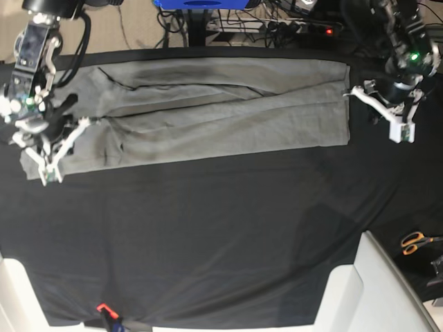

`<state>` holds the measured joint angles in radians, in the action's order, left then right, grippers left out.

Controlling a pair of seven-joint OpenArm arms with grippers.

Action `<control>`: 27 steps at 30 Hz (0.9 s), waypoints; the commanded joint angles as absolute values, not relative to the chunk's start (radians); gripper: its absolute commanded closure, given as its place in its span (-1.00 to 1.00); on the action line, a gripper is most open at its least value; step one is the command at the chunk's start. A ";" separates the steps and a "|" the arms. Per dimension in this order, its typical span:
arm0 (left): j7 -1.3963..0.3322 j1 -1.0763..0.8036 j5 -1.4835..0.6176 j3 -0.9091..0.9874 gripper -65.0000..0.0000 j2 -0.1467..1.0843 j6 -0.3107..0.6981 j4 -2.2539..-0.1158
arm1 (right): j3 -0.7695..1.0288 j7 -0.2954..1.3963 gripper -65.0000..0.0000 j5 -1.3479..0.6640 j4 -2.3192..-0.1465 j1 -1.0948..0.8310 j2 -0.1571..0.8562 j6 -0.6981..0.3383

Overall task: Fold the T-shirt properly
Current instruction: 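Grasp the shirt end with the right gripper and release with the left, then lower the left gripper and grasp the shirt end opposite the right gripper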

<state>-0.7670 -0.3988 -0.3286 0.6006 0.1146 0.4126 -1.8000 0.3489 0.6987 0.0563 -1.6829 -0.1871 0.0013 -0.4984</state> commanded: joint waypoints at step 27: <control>-0.745 -0.259 -0.544 0.711 -0.98 0.193 0.698 -1.142 | 0.343 0.622 0.96 0.050 -1.702 -0.328 0.002 -0.507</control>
<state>-0.6666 -0.2455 -0.5838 0.7185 0.2008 0.6971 -1.1500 0.3401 0.6388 0.0563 -1.6825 -0.3309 -0.0040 -0.5087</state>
